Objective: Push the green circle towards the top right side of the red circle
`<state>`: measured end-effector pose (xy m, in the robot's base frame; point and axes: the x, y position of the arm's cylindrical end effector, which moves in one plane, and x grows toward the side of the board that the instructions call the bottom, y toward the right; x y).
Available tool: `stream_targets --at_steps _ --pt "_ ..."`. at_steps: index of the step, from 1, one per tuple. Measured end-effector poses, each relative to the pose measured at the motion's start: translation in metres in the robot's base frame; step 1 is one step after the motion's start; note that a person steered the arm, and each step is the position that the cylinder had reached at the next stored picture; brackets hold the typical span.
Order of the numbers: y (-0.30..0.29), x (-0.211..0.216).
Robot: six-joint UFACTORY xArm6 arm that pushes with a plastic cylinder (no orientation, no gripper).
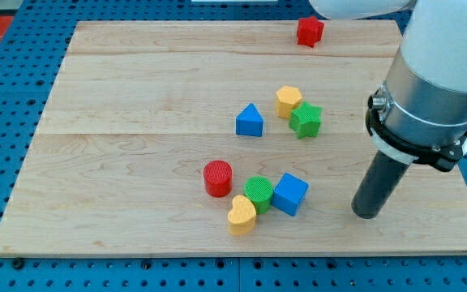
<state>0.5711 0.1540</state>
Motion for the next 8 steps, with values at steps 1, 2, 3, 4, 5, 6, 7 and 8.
stream_targets --at_steps 1,2,3,4,5,6,7,8 --pt "-0.027 0.004" --pt "-0.053 0.022" --pt "-0.065 0.001" --pt "-0.070 -0.014" --pt "-0.071 0.014" --pt "-0.103 0.040" --pt "-0.132 0.026" --pt "-0.131 -0.020"
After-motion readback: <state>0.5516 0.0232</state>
